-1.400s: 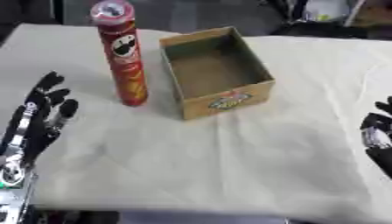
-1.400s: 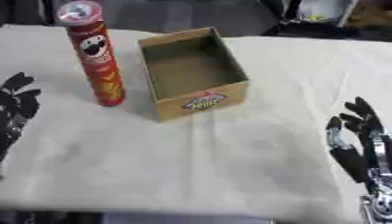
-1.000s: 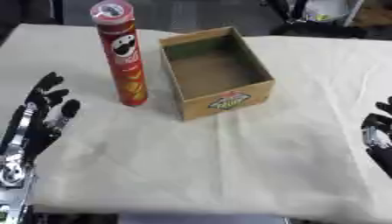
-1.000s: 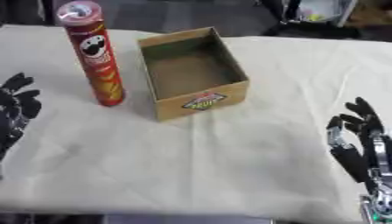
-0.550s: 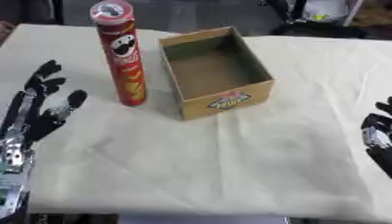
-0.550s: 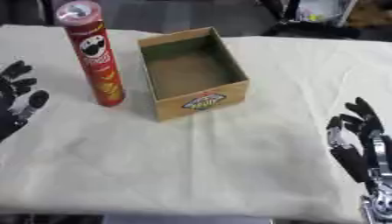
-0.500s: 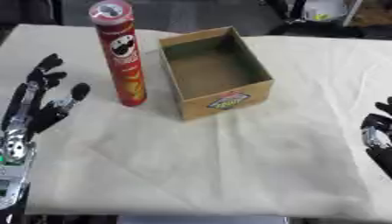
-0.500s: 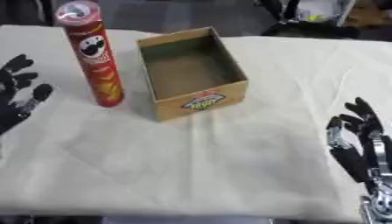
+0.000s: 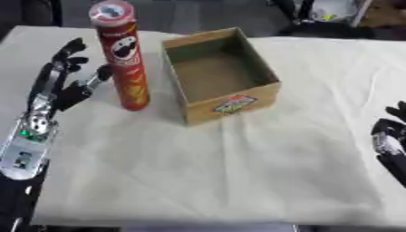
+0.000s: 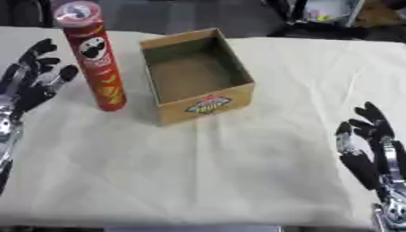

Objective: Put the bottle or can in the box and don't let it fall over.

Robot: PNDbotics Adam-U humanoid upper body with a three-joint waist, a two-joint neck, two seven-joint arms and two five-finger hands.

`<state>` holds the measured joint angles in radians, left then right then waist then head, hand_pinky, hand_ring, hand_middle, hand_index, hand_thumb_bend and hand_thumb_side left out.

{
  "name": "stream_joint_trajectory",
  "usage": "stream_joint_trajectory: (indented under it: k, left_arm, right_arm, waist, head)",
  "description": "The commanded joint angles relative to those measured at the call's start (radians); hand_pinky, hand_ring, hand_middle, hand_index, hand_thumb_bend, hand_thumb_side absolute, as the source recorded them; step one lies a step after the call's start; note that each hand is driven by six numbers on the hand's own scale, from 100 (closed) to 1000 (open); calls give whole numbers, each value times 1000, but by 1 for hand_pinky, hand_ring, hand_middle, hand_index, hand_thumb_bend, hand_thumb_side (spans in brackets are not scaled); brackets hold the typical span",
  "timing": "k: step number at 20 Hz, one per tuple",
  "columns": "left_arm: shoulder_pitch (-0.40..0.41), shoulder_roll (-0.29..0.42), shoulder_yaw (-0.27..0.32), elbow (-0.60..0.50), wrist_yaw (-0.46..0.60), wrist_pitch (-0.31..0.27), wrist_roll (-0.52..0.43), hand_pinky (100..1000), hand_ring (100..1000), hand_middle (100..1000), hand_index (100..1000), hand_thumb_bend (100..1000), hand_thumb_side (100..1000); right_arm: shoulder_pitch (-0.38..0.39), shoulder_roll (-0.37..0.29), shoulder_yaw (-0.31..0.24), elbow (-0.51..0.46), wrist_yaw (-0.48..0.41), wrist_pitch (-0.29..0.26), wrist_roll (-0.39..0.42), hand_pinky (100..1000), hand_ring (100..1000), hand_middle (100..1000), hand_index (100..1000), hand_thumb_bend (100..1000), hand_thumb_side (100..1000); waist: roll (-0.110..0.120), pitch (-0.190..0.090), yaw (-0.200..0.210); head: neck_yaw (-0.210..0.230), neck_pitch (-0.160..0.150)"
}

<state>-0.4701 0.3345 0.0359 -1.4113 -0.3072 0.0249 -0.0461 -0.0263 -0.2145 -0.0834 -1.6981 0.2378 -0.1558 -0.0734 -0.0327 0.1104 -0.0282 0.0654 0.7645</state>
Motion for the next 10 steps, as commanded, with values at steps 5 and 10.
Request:
stream_joint_trajectory:
  k: [5, 10]
  left_arm:
    - [-115, 27, -31, 132, -39, -2, 35, 903, 853, 894, 979, 695, 714]
    - [-156, 22, -42, 209, -67, -2, 38, 905, 854, 894, 971, 632, 703]
  right_arm:
    - [-10, -16, 8, -7, -10, -4, 12, 864, 841, 887, 1000, 100, 506]
    - [-10, -14, 12, -5, -14, -6, 17, 864, 842, 888, 1000, 100, 507]
  waist:
    - [-13, -23, -15]
    - [-15, -20, -20]
  head:
    - [6, 5]
    - [10, 5]
